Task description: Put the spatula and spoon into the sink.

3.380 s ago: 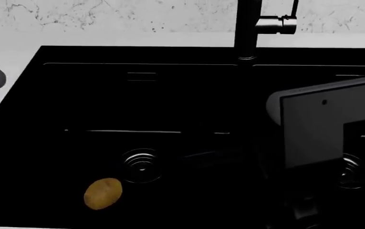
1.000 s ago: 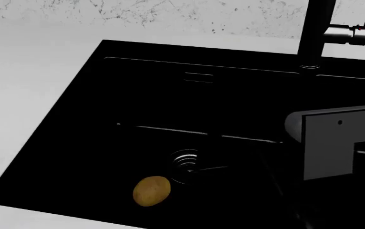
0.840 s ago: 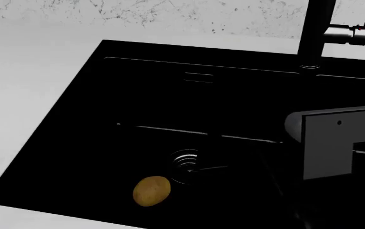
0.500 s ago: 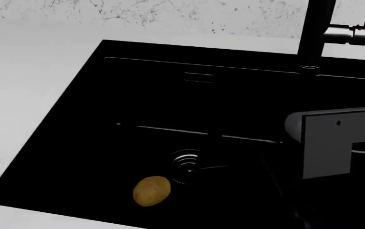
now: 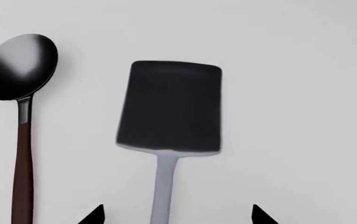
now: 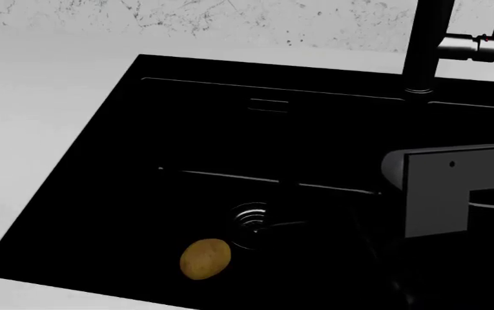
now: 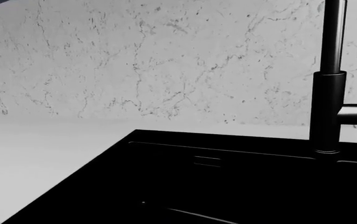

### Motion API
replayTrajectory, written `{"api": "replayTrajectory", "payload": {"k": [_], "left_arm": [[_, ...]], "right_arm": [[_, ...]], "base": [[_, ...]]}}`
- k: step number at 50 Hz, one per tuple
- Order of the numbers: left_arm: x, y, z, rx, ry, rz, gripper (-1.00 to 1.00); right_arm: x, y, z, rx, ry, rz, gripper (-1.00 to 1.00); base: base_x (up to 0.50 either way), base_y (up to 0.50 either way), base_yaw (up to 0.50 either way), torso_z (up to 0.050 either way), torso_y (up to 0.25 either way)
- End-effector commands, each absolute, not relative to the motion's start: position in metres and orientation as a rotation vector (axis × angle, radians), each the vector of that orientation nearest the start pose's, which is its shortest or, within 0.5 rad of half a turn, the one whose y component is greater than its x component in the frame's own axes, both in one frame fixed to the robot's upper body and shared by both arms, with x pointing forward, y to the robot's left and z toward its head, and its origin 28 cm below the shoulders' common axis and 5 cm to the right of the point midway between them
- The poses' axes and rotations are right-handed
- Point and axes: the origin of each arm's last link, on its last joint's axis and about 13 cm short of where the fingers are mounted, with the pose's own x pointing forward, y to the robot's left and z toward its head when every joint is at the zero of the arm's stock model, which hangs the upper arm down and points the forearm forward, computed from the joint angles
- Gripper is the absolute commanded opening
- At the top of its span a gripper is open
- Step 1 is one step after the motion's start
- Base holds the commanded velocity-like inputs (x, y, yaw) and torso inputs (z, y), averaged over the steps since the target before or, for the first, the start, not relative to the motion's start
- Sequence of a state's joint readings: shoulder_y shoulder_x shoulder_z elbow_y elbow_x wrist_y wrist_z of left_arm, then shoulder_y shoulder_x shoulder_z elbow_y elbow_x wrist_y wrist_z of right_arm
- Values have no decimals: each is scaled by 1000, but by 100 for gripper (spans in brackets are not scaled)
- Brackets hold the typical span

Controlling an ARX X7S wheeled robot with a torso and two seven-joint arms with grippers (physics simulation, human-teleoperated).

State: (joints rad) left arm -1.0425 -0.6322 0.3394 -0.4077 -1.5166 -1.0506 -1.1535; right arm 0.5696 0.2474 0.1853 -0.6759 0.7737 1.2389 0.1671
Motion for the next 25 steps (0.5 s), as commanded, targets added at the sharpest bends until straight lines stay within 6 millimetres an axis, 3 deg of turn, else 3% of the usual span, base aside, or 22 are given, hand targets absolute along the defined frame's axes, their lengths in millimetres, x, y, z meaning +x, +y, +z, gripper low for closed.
{"api": "replayTrajectory", "payload": {"k": [1, 4, 5, 17, 25], "left_arm": [[326, 298, 192, -180, 804, 514, 100], [324, 299, 191, -190, 809, 501, 100], [324, 299, 192, -194, 808, 506, -100], [320, 294, 196, -165, 792, 434, -100], [318, 286, 214, -136, 704, 362, -100]], "right_arm": [[238, -125, 208, 155, -23, 277, 100], [238, -125, 209, 154, -24, 276, 100], [238, -125, 209, 153, -24, 276, 100], [235, -124, 211, 155, -27, 270, 100], [234, -125, 212, 153, -30, 269, 100]], "base": [[0, 0, 0, 0, 0], [4, 1, 0, 0, 0], [0, 3, 0, 0, 0], [0, 0, 0, -1, 0], [0, 0, 0, 0, 0]]}}
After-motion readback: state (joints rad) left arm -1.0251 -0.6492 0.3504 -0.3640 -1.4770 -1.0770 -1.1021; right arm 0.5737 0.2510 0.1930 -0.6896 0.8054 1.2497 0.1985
